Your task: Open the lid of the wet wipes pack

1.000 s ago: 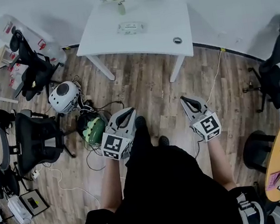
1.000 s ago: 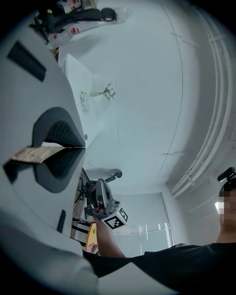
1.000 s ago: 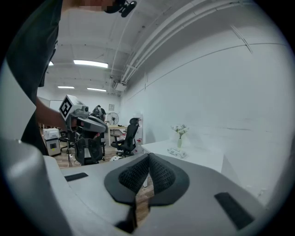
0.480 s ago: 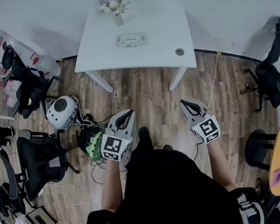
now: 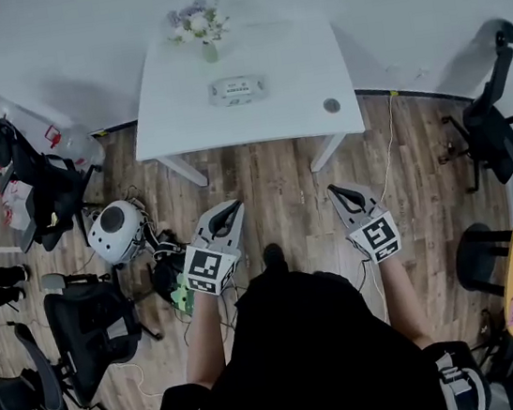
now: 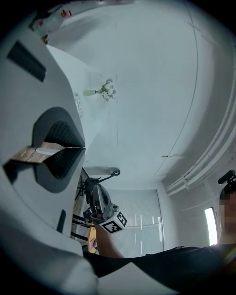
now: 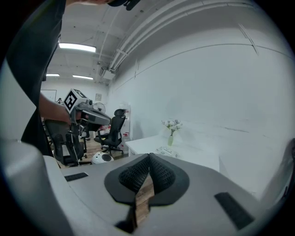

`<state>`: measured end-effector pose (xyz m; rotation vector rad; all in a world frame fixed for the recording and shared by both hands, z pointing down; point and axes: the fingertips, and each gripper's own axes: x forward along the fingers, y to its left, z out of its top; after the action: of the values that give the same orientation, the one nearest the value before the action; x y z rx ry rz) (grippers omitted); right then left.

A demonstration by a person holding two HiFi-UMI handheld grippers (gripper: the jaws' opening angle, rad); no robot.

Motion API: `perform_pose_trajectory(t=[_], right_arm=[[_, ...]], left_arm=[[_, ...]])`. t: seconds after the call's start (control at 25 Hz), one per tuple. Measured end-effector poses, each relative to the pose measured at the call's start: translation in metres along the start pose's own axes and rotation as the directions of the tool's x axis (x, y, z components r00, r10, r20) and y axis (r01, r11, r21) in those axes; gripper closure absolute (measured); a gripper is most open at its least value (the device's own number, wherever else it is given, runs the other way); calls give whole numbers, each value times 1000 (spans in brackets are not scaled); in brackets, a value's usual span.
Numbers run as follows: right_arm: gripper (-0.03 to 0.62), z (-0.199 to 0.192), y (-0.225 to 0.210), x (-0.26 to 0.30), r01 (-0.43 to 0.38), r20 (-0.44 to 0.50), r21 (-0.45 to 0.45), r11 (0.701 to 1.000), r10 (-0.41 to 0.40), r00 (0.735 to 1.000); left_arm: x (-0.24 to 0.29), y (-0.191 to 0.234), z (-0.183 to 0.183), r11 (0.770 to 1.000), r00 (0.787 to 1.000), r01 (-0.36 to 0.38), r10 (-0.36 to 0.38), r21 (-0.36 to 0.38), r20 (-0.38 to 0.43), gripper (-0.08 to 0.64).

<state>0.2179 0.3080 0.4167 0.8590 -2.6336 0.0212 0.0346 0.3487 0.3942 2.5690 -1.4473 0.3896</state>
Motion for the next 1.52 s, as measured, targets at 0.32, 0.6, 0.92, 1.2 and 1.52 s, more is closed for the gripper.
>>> perform_pose_trajectory(t=[0.32,0.6,0.92,1.2,1.52], right_arm=[[575,11,-2,39,33,-12,-2,999,-33,999],[577,10,0,60,46,-22,6,999,-46,999],[577,11,-9,77,37,-22,31,999,-37,999],[577,0,-30,104,-13,-36,43,999,14,999],[577,19,-85,163,-116,-20,3,993,116,993]], left_arm=[[9,40,-3,999,999,42,-42,7,-9,535],[16,63,-5,998,998,60,-60,12,-10,537],[24,77,-9,998,998,57,-57,-3,-24,535],[41,92,-17,1000,997,21,-23,-23,-68,535],[96,127,4,999,996,-50,49,-17,-78,535]])
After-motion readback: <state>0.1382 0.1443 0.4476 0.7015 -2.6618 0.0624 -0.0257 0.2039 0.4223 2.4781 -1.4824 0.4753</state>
